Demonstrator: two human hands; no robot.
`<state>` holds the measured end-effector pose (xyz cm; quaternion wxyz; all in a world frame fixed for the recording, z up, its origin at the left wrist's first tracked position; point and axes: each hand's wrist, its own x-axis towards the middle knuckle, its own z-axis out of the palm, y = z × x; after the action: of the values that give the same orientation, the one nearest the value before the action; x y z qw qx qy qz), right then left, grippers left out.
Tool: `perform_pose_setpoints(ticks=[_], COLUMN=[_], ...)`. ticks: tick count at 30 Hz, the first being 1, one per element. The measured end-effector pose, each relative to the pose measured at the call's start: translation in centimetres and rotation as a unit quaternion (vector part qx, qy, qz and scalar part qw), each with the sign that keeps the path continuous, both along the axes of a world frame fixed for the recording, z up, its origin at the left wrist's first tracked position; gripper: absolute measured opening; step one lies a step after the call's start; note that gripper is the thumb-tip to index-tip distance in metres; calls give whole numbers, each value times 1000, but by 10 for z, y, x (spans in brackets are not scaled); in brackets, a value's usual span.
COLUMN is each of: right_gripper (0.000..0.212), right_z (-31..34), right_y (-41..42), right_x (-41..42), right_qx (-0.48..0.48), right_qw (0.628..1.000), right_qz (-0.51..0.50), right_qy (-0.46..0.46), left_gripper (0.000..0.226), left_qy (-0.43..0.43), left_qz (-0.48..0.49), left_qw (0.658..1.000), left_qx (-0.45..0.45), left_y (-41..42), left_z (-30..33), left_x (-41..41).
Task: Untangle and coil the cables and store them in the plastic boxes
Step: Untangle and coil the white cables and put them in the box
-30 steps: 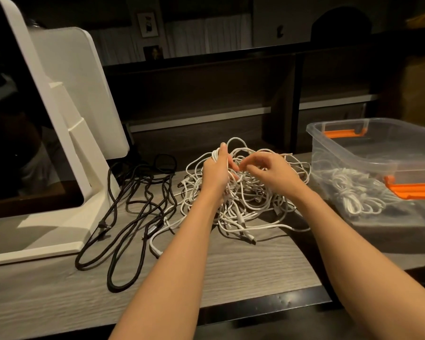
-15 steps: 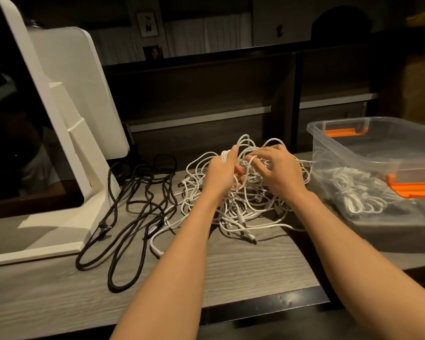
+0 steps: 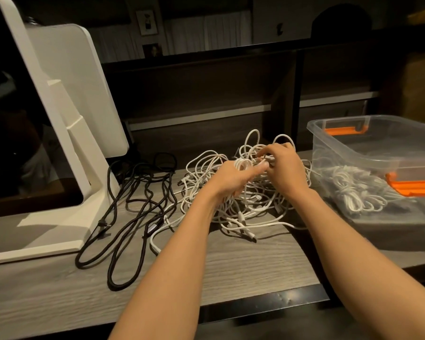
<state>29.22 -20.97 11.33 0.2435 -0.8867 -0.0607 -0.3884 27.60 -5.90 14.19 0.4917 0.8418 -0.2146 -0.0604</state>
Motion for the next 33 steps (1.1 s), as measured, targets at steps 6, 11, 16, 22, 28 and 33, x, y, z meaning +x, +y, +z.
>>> perform_pose_setpoints(ticks=[6,11,16,22,28,33], right_gripper=[24,31,33,23,25,28], right_z=[1,2,4,2,2,-1], right_y=[-1,-2,-2,5,3,2], right_x=[0,-2,-5,-5,-3,-2], right_qx=[21,-24,-55,-70,-30,-36], right_qw=[996,998,997,992,991,990], right_qz=[-73,-50,-53,-66,-90,-85], right_qy=[55,35,12,85,99,110], left_gripper=[36,42,45,32,48,54], left_qy=[-2,36,26,1,88,170], left_qz=[121,135,120,104,53,77], left_qw=[972,965,972,946,908,855], left_qx=[-201,-223,-200,-308,-405,-484], left_y=[1,5,0,-4,-7,0], left_z=[-5,-6,-8,-4,-1,2], left_x=[8,9,7,3,-1,5])
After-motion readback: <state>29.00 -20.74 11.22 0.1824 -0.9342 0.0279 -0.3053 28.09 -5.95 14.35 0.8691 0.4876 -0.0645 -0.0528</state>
